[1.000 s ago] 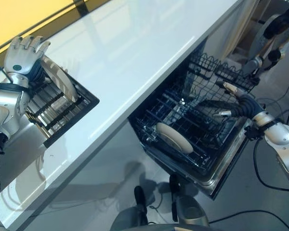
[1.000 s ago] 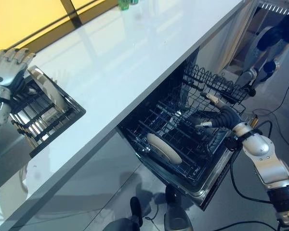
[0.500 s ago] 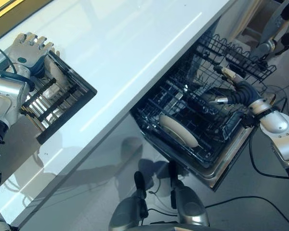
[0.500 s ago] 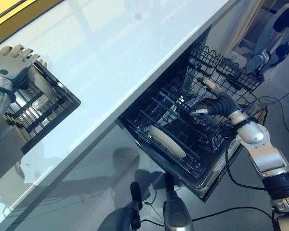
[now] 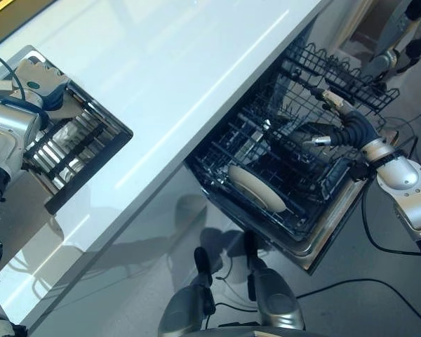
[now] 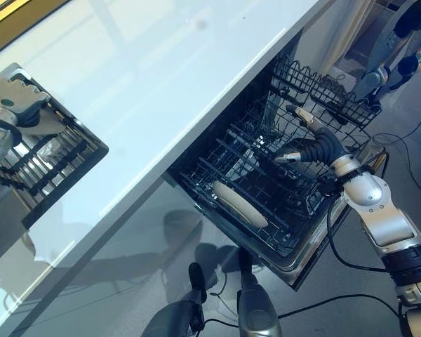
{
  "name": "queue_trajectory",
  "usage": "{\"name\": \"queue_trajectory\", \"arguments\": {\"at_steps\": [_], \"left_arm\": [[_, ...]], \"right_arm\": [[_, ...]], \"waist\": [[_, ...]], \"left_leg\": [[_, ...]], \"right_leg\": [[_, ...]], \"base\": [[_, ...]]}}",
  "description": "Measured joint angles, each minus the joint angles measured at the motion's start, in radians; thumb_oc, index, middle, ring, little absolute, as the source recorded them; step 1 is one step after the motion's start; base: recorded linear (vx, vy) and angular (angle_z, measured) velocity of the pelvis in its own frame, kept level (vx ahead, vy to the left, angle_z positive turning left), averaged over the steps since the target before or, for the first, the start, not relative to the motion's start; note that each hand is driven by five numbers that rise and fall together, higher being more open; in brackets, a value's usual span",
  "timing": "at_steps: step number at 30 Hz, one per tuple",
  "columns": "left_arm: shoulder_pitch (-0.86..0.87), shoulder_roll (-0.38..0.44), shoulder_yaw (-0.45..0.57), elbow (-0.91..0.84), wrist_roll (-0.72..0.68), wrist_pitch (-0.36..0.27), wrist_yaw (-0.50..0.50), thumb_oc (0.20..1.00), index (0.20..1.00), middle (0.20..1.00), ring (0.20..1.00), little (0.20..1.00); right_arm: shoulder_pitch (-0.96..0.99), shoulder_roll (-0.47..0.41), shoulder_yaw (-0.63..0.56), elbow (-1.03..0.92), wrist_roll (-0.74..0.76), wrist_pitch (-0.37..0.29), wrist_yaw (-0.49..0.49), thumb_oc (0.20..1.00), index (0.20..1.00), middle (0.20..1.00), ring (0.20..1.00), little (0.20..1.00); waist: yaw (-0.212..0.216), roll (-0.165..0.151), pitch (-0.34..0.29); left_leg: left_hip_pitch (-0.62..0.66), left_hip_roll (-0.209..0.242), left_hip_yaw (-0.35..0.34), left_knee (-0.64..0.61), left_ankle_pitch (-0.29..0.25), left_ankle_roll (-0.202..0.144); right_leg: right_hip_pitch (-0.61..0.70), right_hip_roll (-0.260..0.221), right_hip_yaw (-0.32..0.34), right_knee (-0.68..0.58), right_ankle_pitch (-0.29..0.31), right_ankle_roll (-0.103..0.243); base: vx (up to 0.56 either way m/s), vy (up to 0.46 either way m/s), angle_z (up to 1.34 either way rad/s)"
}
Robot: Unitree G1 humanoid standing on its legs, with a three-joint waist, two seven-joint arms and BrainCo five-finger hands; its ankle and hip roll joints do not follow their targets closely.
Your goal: Pick up plates and place into dishwasher.
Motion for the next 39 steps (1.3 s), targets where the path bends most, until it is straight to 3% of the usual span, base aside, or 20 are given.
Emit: {"name": "queue_trajectory", "arguments": {"at_steps": [11,14,18,21,26,30,33,39], "left_arm": [[0.021,0.005,0.031,-0.075,-0.032,-0.035,0.099,0.200,0.200,0.200,0.200,0.200],[0.047,0.039,0.053,-0.130,-0.064,-0.036,0.162,0.200,0.200,0.200,0.200,0.200],[0.131,0.039,0.154,-0.174,-0.201,-0.045,0.291,0.200,0.200,0.200,0.200,0.200],[0.231,0.033,0.276,-0.225,-0.322,-0.095,0.416,0.200,0.200,0.200,0.200,0.200],[0.390,-0.149,0.547,-0.331,-0.481,-0.227,0.541,0.200,0.200,0.200,0.200,0.200],[0.415,-0.265,0.550,-0.406,-0.528,-0.300,0.536,0.200,0.200,0.200,0.200,0.200],[0.419,-0.323,0.548,-0.440,-0.567,-0.337,0.504,0.200,0.200,0.200,0.200,0.200],[0.418,-0.447,0.473,-0.478,-0.640,-0.376,0.427,0.200,0.200,0.200,0.200,0.200]], "right_arm": [[0.005,0.002,-0.017,-0.083,0.000,-0.047,0.003,1.000,1.000,1.000,1.000,1.000],[0.011,0.004,-0.025,-0.098,0.001,-0.060,0.016,1.000,1.000,1.000,1.000,1.000],[0.057,0.023,-0.070,-0.109,0.018,-0.085,0.038,1.000,1.000,1.000,1.000,1.000],[0.090,0.050,-0.087,-0.110,0.031,-0.101,0.055,1.000,1.000,1.000,1.000,1.000],[0.108,0.182,-0.086,-0.111,0.082,-0.119,0.092,1.000,1.000,1.000,1.000,1.000],[0.098,0.256,-0.031,-0.113,0.102,-0.119,0.099,1.000,1.000,1.000,1.000,1.000],[0.059,0.315,0.035,-0.108,0.107,-0.119,0.096,1.000,1.000,1.000,1.000,1.000],[-0.088,0.430,0.143,-0.042,0.126,-0.105,0.054,1.000,1.000,1.000,1.000,1.000]], "waist": [[0.005,0.000,-0.002],[0.006,0.000,-0.022],[0.017,0.000,-0.066],[0.031,-0.003,-0.125],[0.066,-0.012,-0.234],[0.110,-0.032,-0.277],[0.116,-0.049,-0.301],[0.138,-0.053,-0.341]], "left_leg": [[0.064,0.003,-0.032,-0.001,-0.002,-0.003],[0.067,0.004,-0.036,0.000,-0.002,-0.003],[0.095,0.005,-0.037,-0.001,-0.007,-0.006],[0.108,0.009,-0.039,-0.001,-0.012,-0.009],[0.124,0.013,-0.064,-0.002,-0.016,-0.013],[0.134,0.016,-0.072,-0.002,-0.017,-0.009],[0.131,0.016,-0.084,-0.002,-0.015,-0.013],[0.140,0.016,-0.091,-0.002,-0.005,-0.003]], "right_leg": [[0.078,-0.001,-0.031,0.000,-0.018,0.001],[0.083,0.000,-0.035,0.000,-0.019,-0.001],[0.110,0.001,-0.036,0.000,-0.024,-0.005],[0.126,0.003,-0.040,0.000,-0.030,-0.009],[0.154,0.006,-0.058,-0.002,-0.046,-0.005],[0.168,0.006,-0.069,-0.005,-0.050,-0.007],[0.170,0.005,-0.081,-0.006,-0.052,-0.009],[0.181,0.006,-0.084,-0.006,-0.046,-0.002]], "base": [[0.02,-0.083,0.09],[0.03,-0.082,0.05],[0.04,-0.097,0.00],[0.06,-0.096,0.03],[0.05,-0.087,0.14],[0.03,-0.069,0.10],[0.03,-0.069,0.13],[0.03,-0.059,0.02]]}}
